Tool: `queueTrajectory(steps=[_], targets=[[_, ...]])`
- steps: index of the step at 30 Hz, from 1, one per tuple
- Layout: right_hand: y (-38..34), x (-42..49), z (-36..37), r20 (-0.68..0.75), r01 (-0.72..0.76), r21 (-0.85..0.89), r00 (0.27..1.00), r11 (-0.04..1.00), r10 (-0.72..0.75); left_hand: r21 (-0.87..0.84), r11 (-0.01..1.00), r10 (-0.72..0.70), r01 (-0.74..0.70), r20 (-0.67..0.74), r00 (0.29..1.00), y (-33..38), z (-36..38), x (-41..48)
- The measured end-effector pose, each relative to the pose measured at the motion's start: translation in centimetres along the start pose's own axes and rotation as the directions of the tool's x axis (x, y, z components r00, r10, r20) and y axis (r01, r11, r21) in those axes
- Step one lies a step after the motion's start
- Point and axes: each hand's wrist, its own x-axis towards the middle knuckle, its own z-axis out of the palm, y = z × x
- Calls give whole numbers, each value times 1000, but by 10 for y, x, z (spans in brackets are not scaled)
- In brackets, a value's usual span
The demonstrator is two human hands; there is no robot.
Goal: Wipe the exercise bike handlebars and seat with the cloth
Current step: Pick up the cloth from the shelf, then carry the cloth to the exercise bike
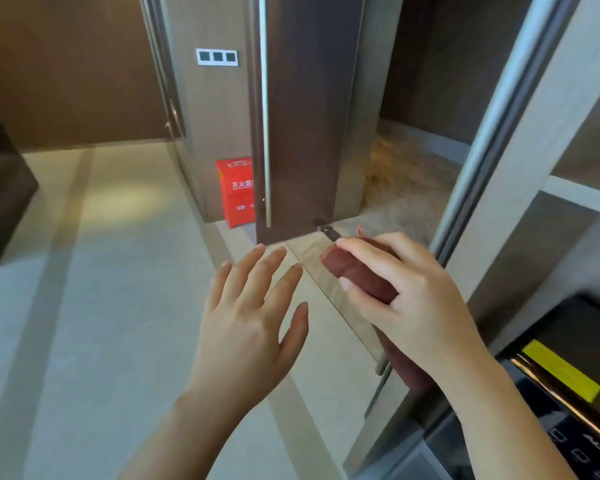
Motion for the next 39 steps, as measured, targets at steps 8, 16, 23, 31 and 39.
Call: queueTrajectory(steps=[8,16,23,31,39], targets=[[-97,30,95,57,239,258,963,936,-262,198,922,-335,333,-23,942,-85,-63,-77],[-246,44,187,139,352,485,873,801,-468,311,756,-550,576,-178,816,-183,-152,-159],[-391,39,256,117,435,600,782,672,-612,402,600,-633,692,-289,718,-264,-238,-237],[-515,17,326,115,452,721,669,525,-734,425,402,-713,811,-410,569,-327,-297,-325],[-630,15,414,138,364,837,581,407,-802,434,208,-756,877,-498,425,-405,-340,-392]])
